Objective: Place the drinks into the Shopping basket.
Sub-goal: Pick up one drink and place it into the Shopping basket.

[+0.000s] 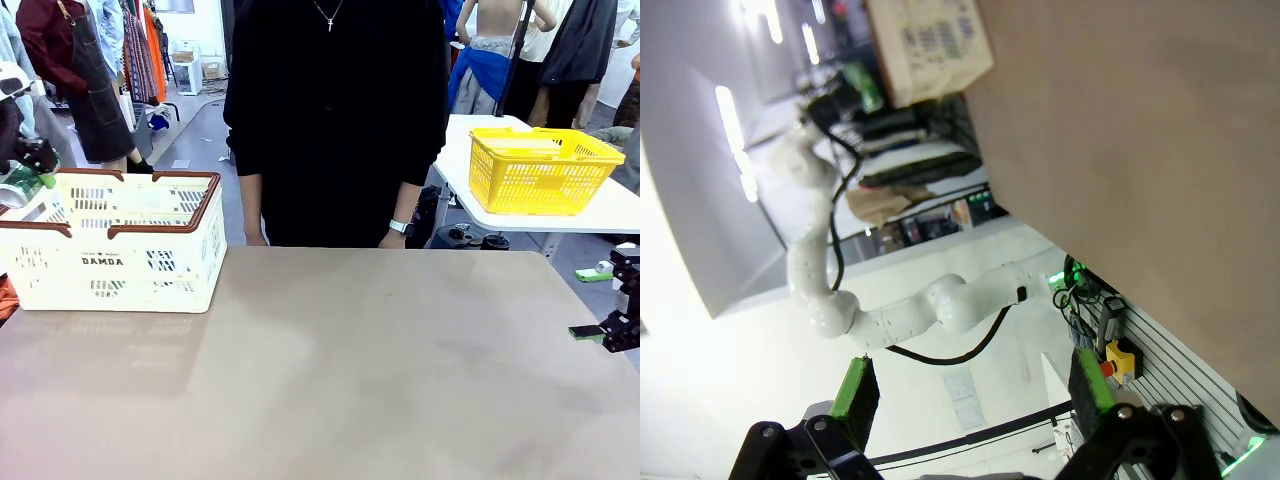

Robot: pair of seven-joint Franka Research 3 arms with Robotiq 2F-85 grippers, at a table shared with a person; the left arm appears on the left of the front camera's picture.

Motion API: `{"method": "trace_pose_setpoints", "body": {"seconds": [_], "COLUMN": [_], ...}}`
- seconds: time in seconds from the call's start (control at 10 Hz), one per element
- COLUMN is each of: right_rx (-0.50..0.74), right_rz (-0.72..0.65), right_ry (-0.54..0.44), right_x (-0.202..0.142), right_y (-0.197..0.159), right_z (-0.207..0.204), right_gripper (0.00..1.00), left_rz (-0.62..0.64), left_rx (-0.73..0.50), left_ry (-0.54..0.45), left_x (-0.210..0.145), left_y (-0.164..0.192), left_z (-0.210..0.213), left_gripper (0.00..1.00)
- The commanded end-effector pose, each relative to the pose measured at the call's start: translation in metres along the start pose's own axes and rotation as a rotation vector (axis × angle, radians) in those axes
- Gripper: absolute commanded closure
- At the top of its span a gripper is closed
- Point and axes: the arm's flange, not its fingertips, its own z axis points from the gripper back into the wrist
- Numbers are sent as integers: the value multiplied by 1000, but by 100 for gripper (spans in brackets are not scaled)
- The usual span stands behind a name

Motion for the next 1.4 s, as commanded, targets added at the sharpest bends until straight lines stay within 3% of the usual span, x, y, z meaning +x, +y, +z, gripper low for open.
{"method": "trace_pose_setpoints", "body": {"seconds": [0.0,0.4,0.7,1.0,1.1,1.2,1.3], "right_rx": [-18,-18,-18,-18,-18,-18,-18], "right_rz": [-18,-18,-18,-18,-18,-18,-18], "right_ry": [-2,-2,-2,-2,-2,-2,-2], "right_x": [-4,-4,-4,-4,-4,-4,-4], "right_y": [4,4,4,4,4,4,4], "right_z": [0,0,0,0,0,0,0], "right_gripper": [0,0,0,0,0,0,0], "left_rz": [48,75,88,98,98,97,95], "left_rx": [16,10,17,46,58,70,76], "left_ry": [-78,-14,100,129,136,143,150], "left_x": [8,25,34,36,35,34,35], "left_y": [-7,-10,-10,-10,-10,-10,-11], "left_z": [-18,-68,-110,-123,-123,-124,-125], "left_gripper": [100,100,100,100,44,0,0]}}
